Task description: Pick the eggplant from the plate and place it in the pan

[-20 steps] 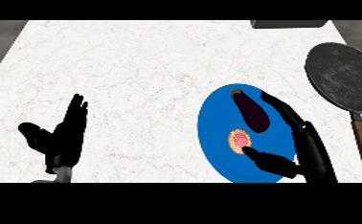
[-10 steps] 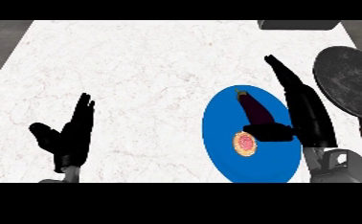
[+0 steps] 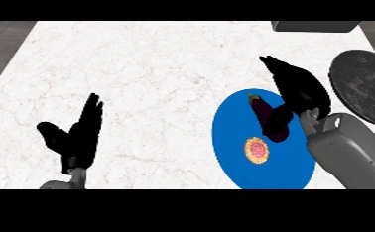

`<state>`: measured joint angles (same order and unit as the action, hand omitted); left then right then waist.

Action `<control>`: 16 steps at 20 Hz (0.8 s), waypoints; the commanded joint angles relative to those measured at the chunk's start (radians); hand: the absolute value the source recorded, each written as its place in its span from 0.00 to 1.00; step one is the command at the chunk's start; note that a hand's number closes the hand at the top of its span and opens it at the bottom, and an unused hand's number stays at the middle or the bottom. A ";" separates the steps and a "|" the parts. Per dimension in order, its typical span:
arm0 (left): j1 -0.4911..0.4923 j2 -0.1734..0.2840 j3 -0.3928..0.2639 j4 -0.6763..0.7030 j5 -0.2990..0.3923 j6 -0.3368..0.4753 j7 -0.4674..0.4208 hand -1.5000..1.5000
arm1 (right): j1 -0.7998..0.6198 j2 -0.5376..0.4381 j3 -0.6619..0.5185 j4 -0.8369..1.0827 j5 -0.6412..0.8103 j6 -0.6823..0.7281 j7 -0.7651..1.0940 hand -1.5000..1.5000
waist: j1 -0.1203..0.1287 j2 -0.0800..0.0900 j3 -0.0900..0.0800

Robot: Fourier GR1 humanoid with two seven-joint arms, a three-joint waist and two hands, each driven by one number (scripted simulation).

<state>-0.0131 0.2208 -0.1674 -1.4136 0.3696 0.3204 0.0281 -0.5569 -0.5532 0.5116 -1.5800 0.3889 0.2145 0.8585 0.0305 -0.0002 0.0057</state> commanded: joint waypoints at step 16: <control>0.097 -0.008 0.010 -0.064 -0.019 -0.007 0.076 0.50 | -0.085 0.079 -0.066 0.291 -0.062 0.390 -0.056 0.00 | -0.025 0.000 -0.006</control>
<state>0.0375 0.2150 -0.1401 -1.4621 0.3479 0.3198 0.0460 -0.6577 -0.4631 0.4790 -1.3015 0.3316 0.5447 0.8291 0.0083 -0.0052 0.0080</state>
